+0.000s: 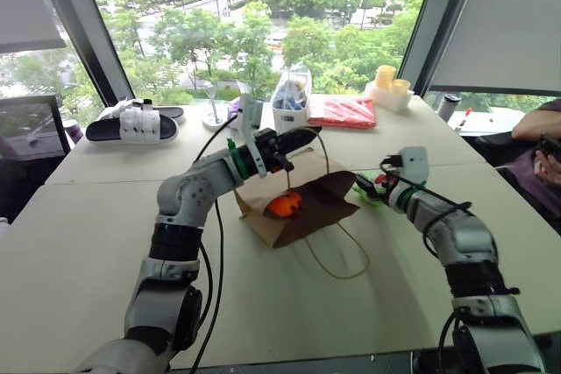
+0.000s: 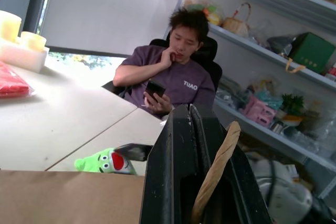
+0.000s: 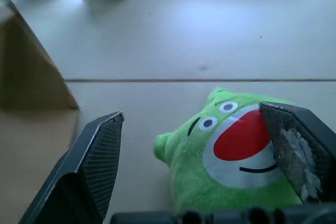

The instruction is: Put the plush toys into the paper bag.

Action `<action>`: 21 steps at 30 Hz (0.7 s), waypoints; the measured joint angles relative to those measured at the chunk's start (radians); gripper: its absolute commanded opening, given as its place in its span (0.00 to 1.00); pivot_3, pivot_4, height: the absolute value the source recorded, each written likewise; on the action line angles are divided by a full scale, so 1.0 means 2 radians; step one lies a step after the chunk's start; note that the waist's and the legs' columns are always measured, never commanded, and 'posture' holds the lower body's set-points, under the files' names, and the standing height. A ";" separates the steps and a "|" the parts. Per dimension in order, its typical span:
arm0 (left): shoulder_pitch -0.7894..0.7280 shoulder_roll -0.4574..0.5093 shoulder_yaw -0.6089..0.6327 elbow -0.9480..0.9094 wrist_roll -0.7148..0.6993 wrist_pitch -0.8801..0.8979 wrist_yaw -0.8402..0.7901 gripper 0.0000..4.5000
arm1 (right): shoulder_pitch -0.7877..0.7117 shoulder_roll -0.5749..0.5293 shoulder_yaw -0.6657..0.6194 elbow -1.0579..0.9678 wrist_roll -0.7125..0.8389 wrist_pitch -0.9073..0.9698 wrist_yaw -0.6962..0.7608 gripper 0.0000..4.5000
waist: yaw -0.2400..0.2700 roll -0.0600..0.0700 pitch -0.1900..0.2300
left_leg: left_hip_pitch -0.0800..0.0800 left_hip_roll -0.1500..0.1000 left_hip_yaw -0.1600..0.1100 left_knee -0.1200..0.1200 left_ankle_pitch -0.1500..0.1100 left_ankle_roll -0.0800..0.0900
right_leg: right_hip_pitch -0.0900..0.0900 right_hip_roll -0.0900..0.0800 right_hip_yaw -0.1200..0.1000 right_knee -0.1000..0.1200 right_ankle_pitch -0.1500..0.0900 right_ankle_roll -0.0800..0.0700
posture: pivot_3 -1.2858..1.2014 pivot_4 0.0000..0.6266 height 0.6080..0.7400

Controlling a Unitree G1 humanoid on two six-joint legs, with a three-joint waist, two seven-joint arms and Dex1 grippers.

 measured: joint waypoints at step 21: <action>-0.014 -0.003 0.027 0.007 -0.006 -0.008 0.030 0.00 | 0.161 -0.083 -0.061 -0.275 -0.014 0.006 0.092 0.01 | 0.003 -0.001 0.000 | -0.002 -0.001 -0.002 0.000 0.000 0.000 | 0.000 -0.001 -0.001 -0.001 0.000 0.000 | 0.52 0.24 1.00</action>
